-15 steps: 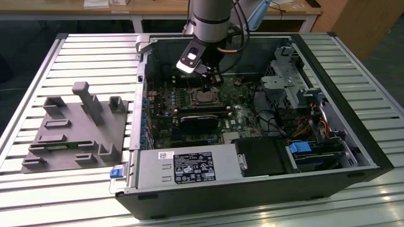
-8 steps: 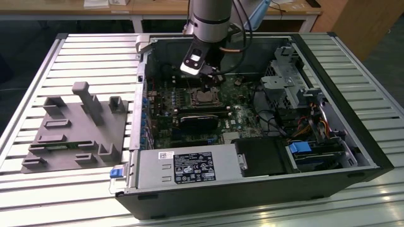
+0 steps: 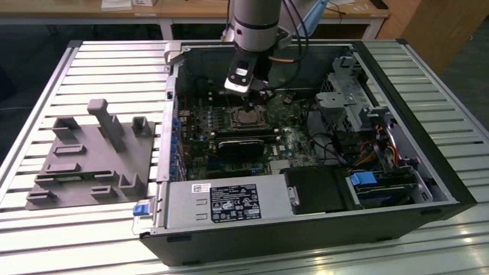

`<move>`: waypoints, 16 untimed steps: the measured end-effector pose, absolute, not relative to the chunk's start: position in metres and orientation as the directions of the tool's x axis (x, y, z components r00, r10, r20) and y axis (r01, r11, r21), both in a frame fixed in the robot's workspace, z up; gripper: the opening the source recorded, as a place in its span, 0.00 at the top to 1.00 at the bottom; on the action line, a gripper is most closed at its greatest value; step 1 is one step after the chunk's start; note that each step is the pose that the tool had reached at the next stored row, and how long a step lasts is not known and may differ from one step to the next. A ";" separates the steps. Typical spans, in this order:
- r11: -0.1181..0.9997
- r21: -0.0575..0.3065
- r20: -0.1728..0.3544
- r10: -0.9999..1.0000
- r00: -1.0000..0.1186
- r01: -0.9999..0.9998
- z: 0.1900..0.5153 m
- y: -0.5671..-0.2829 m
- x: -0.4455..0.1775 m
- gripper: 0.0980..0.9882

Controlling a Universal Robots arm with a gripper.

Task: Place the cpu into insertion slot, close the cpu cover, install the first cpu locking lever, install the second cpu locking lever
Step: 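Close the cpu cover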

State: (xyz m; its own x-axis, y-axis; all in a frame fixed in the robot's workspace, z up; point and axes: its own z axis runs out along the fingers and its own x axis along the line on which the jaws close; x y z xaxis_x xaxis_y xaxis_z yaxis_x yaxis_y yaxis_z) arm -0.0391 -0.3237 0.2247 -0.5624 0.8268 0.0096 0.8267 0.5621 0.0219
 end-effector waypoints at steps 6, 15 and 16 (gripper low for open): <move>0.663 0.022 0.010 0.748 -0.663 0.748 0.224 -0.324 -0.039 0.99; 0.776 0.022 0.010 0.630 -0.776 0.630 0.224 -0.324 -0.039 0.99; 0.787 0.022 0.010 0.616 -0.788 0.616 0.224 -0.324 -0.039 0.99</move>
State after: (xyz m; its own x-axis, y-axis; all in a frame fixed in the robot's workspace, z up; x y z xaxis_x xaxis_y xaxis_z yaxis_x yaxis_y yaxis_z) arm -0.0391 -0.3236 0.2238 -0.7876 0.6161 0.0096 0.6161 0.7873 0.0219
